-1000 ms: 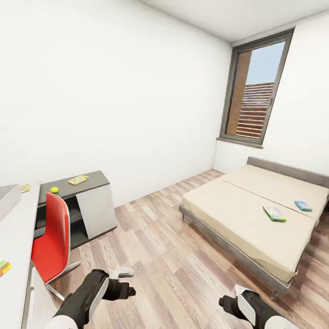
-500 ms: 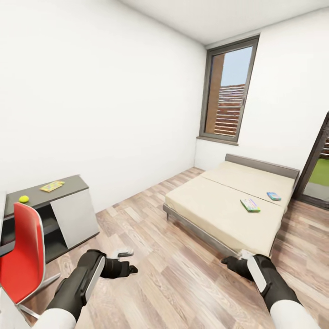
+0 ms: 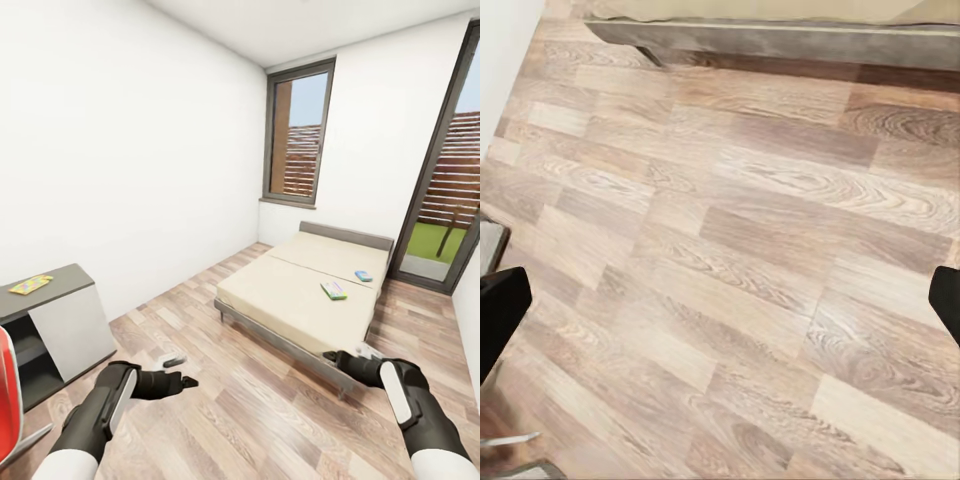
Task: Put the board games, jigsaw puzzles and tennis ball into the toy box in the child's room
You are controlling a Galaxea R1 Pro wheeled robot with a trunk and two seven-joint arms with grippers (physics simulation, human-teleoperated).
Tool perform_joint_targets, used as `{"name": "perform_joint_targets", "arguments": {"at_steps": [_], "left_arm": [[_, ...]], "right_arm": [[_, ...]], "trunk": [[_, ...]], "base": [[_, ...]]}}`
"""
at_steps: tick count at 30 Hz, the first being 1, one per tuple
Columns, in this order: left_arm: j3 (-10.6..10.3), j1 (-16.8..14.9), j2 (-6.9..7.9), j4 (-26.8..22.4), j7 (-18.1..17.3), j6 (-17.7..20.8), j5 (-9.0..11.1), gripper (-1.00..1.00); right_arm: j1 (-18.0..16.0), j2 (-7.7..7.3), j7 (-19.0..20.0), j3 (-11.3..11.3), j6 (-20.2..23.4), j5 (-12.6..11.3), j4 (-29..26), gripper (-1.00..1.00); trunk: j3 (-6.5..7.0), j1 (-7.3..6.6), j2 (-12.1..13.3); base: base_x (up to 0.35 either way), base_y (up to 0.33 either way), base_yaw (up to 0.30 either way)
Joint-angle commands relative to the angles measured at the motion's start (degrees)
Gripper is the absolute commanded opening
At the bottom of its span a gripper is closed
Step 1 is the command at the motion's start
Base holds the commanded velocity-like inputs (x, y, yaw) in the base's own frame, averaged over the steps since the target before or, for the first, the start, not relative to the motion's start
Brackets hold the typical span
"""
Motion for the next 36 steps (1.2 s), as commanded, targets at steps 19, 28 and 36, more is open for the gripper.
{"name": "perform_joint_targets", "arguments": {"at_steps": [19, 28, 36], "left_arm": [[0.3, 0.0, 2.41, -0.4, -9.3, 0.4, 0.1, 1.0], [0.3, -0.1, 2.53, -0.4, -9.5, 0.4, 0.0, 1.0], [0.3, -0.1, 2.54, -0.4, -9.6, 0.4, -0.1, 1.0]], "right_arm": [[0.5, -0.1, 6.1, -2.5, 0.5, 0.6, -0.7, 1.0], [0.5, -0.18, 6.3, -2.6, 0.4, 0.6, -0.4, 1.0], [0.5, -1.57, 6.6, -2.6, 0.3, 0.2, 0.7, 1.0]], "trunk": [[-0.03, 0.02, 0.0], [-0.03, 0.02, 0.0], [-0.03, 0.02, 0.0]], "base": [[0.0, 0.0, -0.281], [0.0, 0.0, -0.281], [0.0, 0.0, -0.281]]}}
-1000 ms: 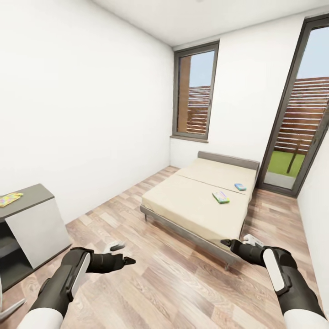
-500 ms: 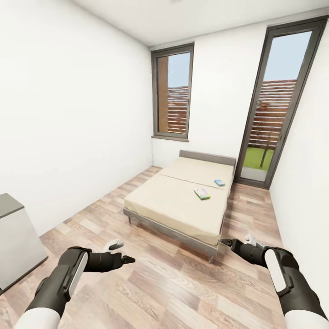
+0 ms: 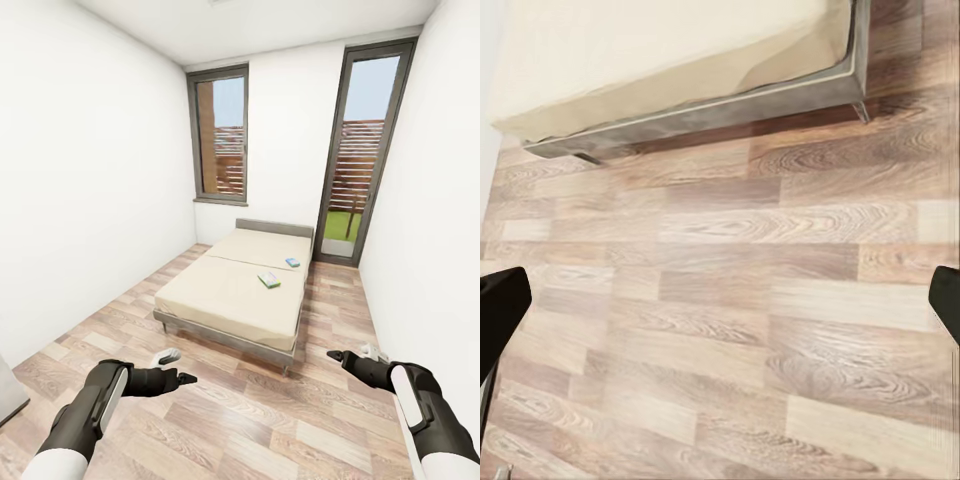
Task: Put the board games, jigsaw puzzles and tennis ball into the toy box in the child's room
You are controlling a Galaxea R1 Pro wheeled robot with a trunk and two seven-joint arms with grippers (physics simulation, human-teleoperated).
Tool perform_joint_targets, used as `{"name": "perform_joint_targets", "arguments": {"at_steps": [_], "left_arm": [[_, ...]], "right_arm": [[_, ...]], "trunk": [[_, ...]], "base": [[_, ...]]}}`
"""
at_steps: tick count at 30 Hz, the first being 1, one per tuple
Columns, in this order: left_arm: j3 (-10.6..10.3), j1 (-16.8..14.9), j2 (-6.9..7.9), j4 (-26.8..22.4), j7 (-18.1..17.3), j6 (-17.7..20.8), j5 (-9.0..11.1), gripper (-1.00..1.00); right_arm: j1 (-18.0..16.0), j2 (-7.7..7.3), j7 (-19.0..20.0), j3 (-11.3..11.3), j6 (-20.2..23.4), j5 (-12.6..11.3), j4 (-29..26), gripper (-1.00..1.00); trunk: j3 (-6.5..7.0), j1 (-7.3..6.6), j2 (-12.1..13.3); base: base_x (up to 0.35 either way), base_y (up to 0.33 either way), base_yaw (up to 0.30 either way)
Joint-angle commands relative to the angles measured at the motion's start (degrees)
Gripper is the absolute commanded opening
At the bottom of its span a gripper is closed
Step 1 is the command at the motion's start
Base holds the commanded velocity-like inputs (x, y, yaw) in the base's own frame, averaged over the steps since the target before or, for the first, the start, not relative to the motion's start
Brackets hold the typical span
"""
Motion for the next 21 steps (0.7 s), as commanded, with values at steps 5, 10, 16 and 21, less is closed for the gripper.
{"name": "perform_joint_targets", "arguments": {"at_steps": [5, 10, 16, 21], "left_arm": [[0.1, 0.0, 0.0, 0.0, -0.1, 0.4, 0.0, 1.0], [0.0, 0.0, 0.0, 0.0, -0.1, 0.4, 0.1, 1.0], [0.0, 0.0, 0.0, 0.1, -0.1, 0.3, 0.0, 1.0], [0.0, 0.0, 0.0, 0.1, -0.1, 0.3, 0.0, 1.0]], "right_arm": [[0.0, -0.48, 0.6, -0.1, 0.1, 0.3, 0.8, 1.0], [0.0, -0.65, 0.6, -0.1, -0.1, 0.3, 2.1, 1.0], [0.0, -0.69, 0.5, -0.1, -0.3, 0.3, 2.8, 1.0], [0.0, -0.65, 0.5, -0.1, -0.3, 0.3, 3.0, 1.0]], "trunk": [[-0.03, 0.02, 0.0], [-0.03, 0.02, 0.0], [-0.03, 0.02, 0.0], [-0.03, 0.02, 0.0]], "base": [[0.0, 0.0, -0.281], [0.0, 0.0, -0.281], [0.0, 0.0, -0.281], [0.0, 0.0, -0.281]]}}
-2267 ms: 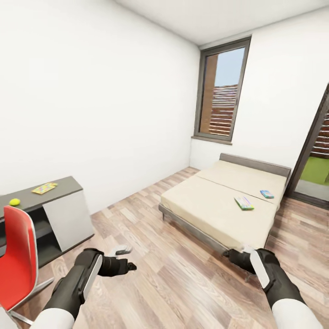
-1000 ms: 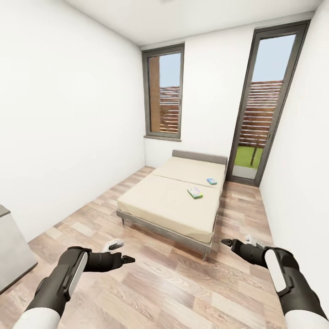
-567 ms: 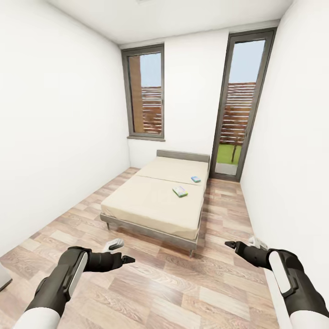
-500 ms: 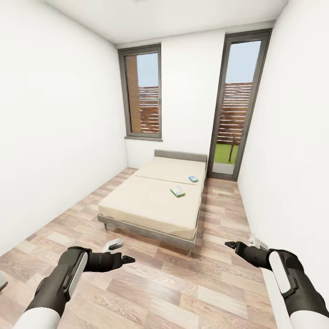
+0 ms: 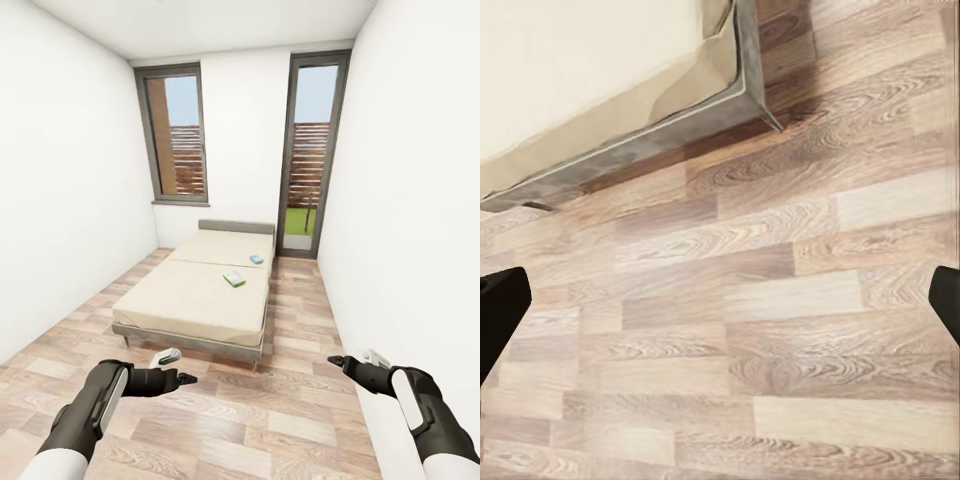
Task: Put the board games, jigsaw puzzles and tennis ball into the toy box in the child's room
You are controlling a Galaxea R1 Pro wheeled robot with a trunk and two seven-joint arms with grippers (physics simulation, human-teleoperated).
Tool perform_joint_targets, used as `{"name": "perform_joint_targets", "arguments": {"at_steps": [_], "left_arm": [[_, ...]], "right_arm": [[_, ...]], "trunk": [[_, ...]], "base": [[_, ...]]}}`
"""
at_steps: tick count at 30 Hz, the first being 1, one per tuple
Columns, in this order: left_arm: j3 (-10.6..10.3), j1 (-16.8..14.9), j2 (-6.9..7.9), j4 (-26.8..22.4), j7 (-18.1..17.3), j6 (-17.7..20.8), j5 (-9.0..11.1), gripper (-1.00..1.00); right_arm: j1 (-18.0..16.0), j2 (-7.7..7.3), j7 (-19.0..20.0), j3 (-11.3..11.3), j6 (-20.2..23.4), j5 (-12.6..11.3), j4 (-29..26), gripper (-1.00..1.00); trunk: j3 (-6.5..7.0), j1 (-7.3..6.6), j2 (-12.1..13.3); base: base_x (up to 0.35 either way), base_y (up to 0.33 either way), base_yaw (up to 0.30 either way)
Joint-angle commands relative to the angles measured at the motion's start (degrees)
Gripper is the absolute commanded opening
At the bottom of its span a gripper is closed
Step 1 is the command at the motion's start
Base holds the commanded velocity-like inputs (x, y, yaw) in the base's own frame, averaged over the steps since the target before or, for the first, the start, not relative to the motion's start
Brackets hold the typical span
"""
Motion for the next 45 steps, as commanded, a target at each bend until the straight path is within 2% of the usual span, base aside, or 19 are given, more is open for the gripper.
{"name": "perform_joint_targets", "arguments": {"at_steps": [1, 10, 23, 45], "left_arm": [[0.1, 0.0, 0.0, 0.0, -0.1, 0.4, 0.1, 1.0], [0.0, 0.1, -0.03, 0.0, -0.1, 0.4, 0.1, 1.0], [0.2, 0.1, -0.02, 0.0, -0.1, 0.3, -0.1, 1.0], [0.0, 0.1, -0.09, 0.1, 0.1, 0.1, -0.3, 1.0]], "right_arm": [[0.0, 0.04, 0.5, -0.1, 0.2, 0.5, 0.0, 1.0], [0.0, 0.28, 0.5, 0.1, -0.2, 1.0, 0.0, 1.0], [0.0, 0.43, 0.2, 1.4, -4.7, 1.2, 1.1, 1.0], [0.0, 0.67, 0.4, 1.9, -5.0, 1.2, 1.5, 1.0]], "trunk": [[-0.03, 0.02, 0.0], [-0.05, 0.02, 0.0], [-0.05, 0.02, 0.0], [-0.05, 0.02, 0.0]], "base": [[0.0, 0.0, -0.281], [0.0, 0.0, -0.151], [0.013, 0.016, -0.016], [0.191, 0.082, 0.0]]}}
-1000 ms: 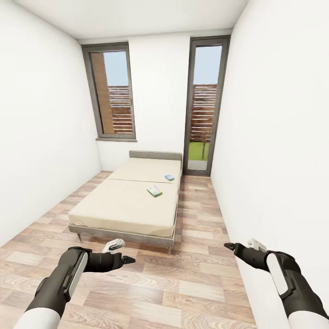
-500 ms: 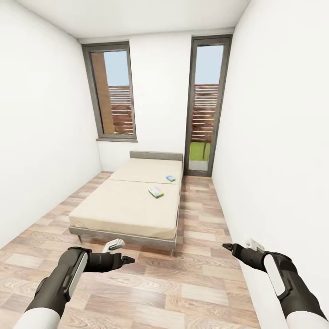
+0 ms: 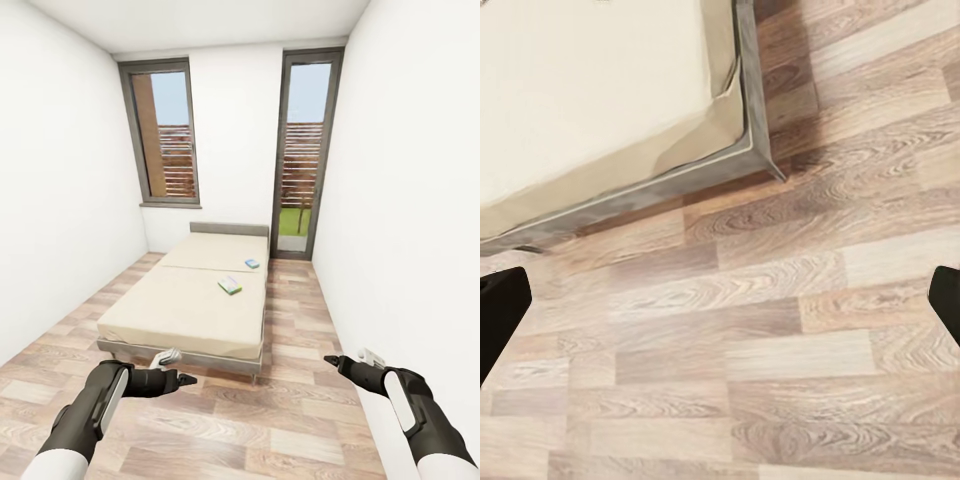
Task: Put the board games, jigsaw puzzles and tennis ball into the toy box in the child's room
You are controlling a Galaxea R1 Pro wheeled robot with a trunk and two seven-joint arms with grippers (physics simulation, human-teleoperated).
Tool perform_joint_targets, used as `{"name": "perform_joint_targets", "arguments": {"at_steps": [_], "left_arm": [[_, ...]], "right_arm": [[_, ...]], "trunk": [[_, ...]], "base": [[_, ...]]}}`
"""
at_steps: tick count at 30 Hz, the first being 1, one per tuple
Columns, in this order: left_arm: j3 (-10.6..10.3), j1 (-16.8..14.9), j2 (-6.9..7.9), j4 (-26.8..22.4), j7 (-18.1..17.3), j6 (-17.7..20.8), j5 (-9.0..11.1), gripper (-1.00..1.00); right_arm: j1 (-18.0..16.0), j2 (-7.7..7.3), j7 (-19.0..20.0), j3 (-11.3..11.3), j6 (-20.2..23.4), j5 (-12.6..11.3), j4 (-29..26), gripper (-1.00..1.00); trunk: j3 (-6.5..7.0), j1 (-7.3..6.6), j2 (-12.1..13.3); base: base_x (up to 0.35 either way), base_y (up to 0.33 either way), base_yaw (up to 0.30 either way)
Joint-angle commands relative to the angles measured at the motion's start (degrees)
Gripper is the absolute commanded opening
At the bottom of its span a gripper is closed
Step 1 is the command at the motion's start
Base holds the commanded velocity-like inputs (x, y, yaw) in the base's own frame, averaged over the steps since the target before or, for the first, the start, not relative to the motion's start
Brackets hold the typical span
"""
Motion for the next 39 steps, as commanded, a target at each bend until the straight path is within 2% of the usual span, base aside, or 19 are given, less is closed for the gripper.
{"name": "perform_joint_targets", "arguments": {"at_steps": [1, 12, 27, 39], "left_arm": [[0.1, 0.0, -0.01, 0.0, -0.2, 0.4, 0.0, 1.0], [0.1, 0.0, 0.05, 0.0, -0.1, 0.3, 0.0, 1.0], [0.1, 0.0, 0.06, 0.0, 0.0, 0.2, 0.0, 1.0], [-0.1, 0.0, 0.0, 0.0, 0.1, 0.2, 0.0, 1.0]], "right_arm": [[0.0, 0.02, 0.4, -0.1, 0.3, 0.2, 0.0, 1.0], [0.0, 0.02, 0.4, -0.2, 0.2, 0.3, 0.0, 1.0], [0.0, 0.09, 0.4, -0.1, 0.2, 0.3, 0.0, 1.0], [0.0, 0.1, 0.4, -0.1, 0.2, 0.3, 0.0, 1.0]], "trunk": [[-0.03, 0.05, 0.0], [0.02, 0.05, 0.0], [0.81, 0.05, 0.0], [0.97, 0.05, 0.0]], "base": [[0.24, 0.026, 0.0], [0.279, 0.09, -0.011], [0.295, 0.157, -0.165], [0.296, 0.202, -0.037]]}}
